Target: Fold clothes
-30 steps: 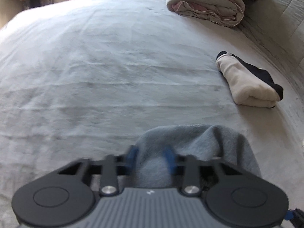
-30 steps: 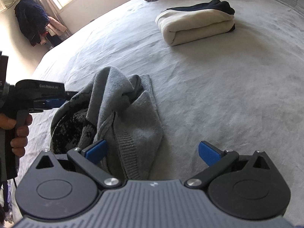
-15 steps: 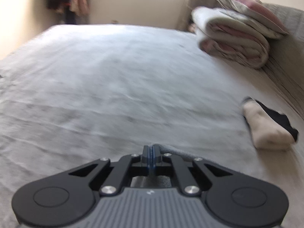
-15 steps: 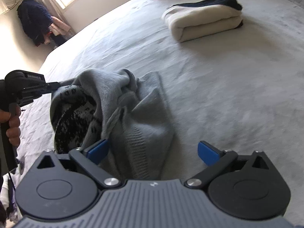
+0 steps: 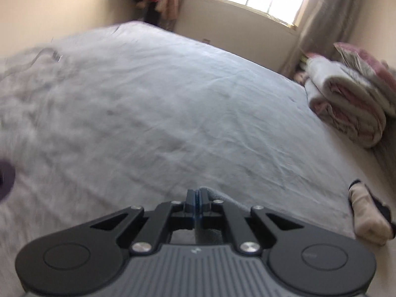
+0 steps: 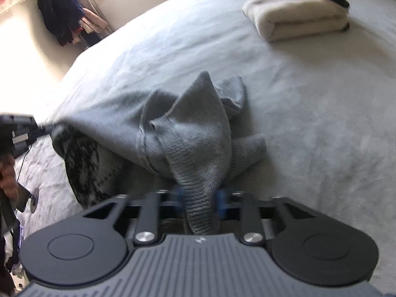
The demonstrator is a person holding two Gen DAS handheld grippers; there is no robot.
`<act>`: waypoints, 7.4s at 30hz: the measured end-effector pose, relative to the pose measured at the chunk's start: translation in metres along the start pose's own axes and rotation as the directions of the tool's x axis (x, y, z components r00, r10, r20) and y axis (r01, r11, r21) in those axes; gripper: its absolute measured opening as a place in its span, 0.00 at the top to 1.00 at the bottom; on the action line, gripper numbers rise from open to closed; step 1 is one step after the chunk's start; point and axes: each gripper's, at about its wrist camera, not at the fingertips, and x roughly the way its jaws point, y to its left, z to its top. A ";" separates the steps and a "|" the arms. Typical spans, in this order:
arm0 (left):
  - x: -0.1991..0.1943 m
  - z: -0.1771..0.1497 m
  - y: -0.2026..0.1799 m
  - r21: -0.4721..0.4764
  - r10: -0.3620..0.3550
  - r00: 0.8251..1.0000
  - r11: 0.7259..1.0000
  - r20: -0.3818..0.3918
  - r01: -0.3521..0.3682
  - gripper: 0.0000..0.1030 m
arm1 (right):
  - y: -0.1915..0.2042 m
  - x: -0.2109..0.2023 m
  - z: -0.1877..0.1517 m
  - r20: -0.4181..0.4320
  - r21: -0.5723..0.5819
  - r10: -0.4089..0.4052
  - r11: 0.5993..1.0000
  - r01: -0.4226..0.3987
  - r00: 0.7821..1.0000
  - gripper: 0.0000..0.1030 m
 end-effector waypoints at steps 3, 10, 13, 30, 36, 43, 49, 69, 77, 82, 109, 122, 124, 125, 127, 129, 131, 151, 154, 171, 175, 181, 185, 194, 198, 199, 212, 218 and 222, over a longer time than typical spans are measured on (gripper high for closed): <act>0.001 -0.013 0.022 -0.059 -0.016 1.000 0.998 -0.004 0.016 0.98 | 0.014 -0.012 0.002 0.106 -0.069 -0.036 0.997 0.044 0.994 0.88; 0.003 -0.003 0.024 -0.100 -0.088 0.996 0.991 -0.001 0.088 0.98 | 0.035 -0.025 0.035 0.268 -0.185 -0.148 0.962 0.201 0.952 0.90; 0.007 0.006 0.013 -0.102 -0.107 0.994 0.989 0.003 0.107 0.98 | 0.045 -0.017 0.062 0.317 -0.235 -0.197 0.931 0.278 0.928 0.90; 0.064 0.036 -0.042 0.105 0.019 0.999 0.994 0.045 -0.023 0.98 | 0.026 0.062 0.138 0.321 -0.193 -0.238 0.931 0.309 0.917 0.90; 0.074 0.024 -0.043 0.150 0.026 1.000 0.988 0.003 -0.026 0.96 | 0.026 0.066 0.130 0.258 -0.183 -0.195 0.952 0.246 0.946 0.83; 0.054 0.016 -0.038 0.135 -0.002 0.997 0.991 -0.081 0.013 0.58 | 0.037 0.048 0.107 0.236 -0.237 -0.161 0.947 0.218 0.958 0.60; 0.025 0.007 -0.035 0.123 -0.008 0.989 0.992 -0.147 0.026 0.36 | 0.040 0.020 0.085 0.211 -0.226 -0.155 0.953 0.202 0.965 0.56; -0.033 -0.094 -0.006 -0.038 -0.295 0.922 0.955 -0.250 0.295 0.15 | 0.028 -0.024 -0.019 0.220 -0.354 -0.077 0.923 0.153 0.972 0.33; -0.032 -0.102 -0.039 0.007 -0.367 0.854 0.917 -0.369 0.398 0.17 | 0.021 -0.020 -0.021 0.152 -0.552 -0.066 0.822 0.140 0.986 0.32; -0.027 -0.115 -0.062 0.091 -0.384 0.826 0.885 -0.412 0.457 0.48 | 0.018 -0.010 -0.030 0.089 -0.642 -0.048 0.761 0.094 0.995 0.32; -0.051 -0.100 -0.065 0.153 -0.520 0.836 0.825 -0.175 0.544 0.96 | 0.053 0.020 -0.019 0.005 -0.491 0.137 0.863 -0.116 0.991 0.90; -0.083 -0.059 -0.012 0.040 -0.568 0.823 0.823 0.021 0.567 0.55 | 0.037 -0.026 0.019 0.063 -0.007 0.679 0.733 -0.681 0.731 0.90; -0.082 -0.058 -0.006 0.024 -0.544 0.839 0.839 0.023 0.543 0.53 | 0.027 -0.033 0.023 0.120 0.040 0.698 0.707 -0.706 0.706 0.90; -0.080 -0.058 -0.003 0.017 -0.530 0.848 0.848 0.018 0.529 0.52 | 0.022 -0.037 0.026 0.149 0.055 0.696 0.703 -0.709 0.702 0.90; -0.076 -0.057 0.003 0.004 -0.501 0.865 0.865 0.008 0.501 0.52 | 0.009 -0.043 0.030 0.207 0.079 0.667 0.718 -0.691 0.716 0.90; -0.068 -0.059 0.006 -0.011 -0.469 0.883 0.883 -0.018 0.469 0.52 | -0.006 -0.045 0.034 0.258 0.113 0.616 0.746 -0.656 0.745 0.90; -0.058 -0.063 0.008 -0.038 -0.443 0.894 0.896 -0.059 0.442 0.52 | -0.022 -0.046 0.038 0.303 0.155 0.551 0.777 -0.610 0.778 0.90; 0.001 -0.123 -0.052 0.074 -0.465 0.840 0.862 -0.278 0.501 0.52 | -0.102 0.009 0.022 0.147 0.373 0.153 0.906 -0.198 0.977 0.86; -0.003 -0.129 -0.064 0.157 -0.445 0.860 0.858 -0.248 0.489 0.59 | -0.105 0.004 0.022 0.157 0.378 0.187 0.896 -0.234 0.970 0.84; -0.087 -0.096 -0.055 0.235 -0.454 0.890 0.869 0.033 0.435 0.95 | -0.061 -0.024 0.009 0.099 0.087 0.204 0.973 -0.212 0.974 0.46; -0.106 -0.089 -0.043 0.209 -0.469 0.878 0.872 0.096 0.443 0.95 | -0.044 -0.027 0.001 0.084 0.033 0.198 0.979 -0.202 0.977 0.46; -0.119 -0.080 -0.029 0.173 -0.476 0.866 0.875 0.152 0.451 0.95 | -0.024 -0.022 -0.006 0.059 -0.009 0.225 0.974 -0.225 0.973 0.46; -0.113 -0.075 -0.026 0.139 -0.493 0.857 0.869 0.151 0.475 0.95 | -0.014 -0.013 -0.008 0.039 -0.028 0.232 0.973 -0.231 0.972 0.46; -0.068 -0.074 -0.056 0.142 -0.534 0.840 0.843 0.099 0.519 0.95 | -0.003 -0.002 -0.003 0.062 -0.031 0.232 0.973 -0.230 0.971 0.46; -0.045 -0.075 -0.065 0.104 -0.560 0.828 0.826 0.033 0.554 0.94 | 0.009 -0.003 0.000 0.097 -0.072 0.255 0.966 -0.249 0.962 0.46; -0.040 -0.075 -0.067 0.091 -0.567 0.824 0.820 0.001 0.565 0.94 | 0.012 -0.003 0.001 0.105 -0.081 0.259 0.964 -0.252 0.960 0.46; -0.038 -0.056 -0.021 -0.056 -0.574 0.818 0.818 -0.031 0.572 0.69 | 0.066 0.020 0.009 0.160 -0.169 0.352 0.930 -0.325 0.922 0.46; -0.044 -0.053 0.004 -0.010 -0.514 0.857 0.857 -0.043 0.514 0.65 | 0.091 0.043 0.004 0.135 -0.211 0.360 0.921 -0.328 0.923 0.46; -0.046 -0.055 0.019 0.005 -0.476 0.877 0.879 -0.062 0.477 0.64 | 0.096 0.064 -0.002 0.107 -0.230 0.305 0.934 -0.275 0.946 0.46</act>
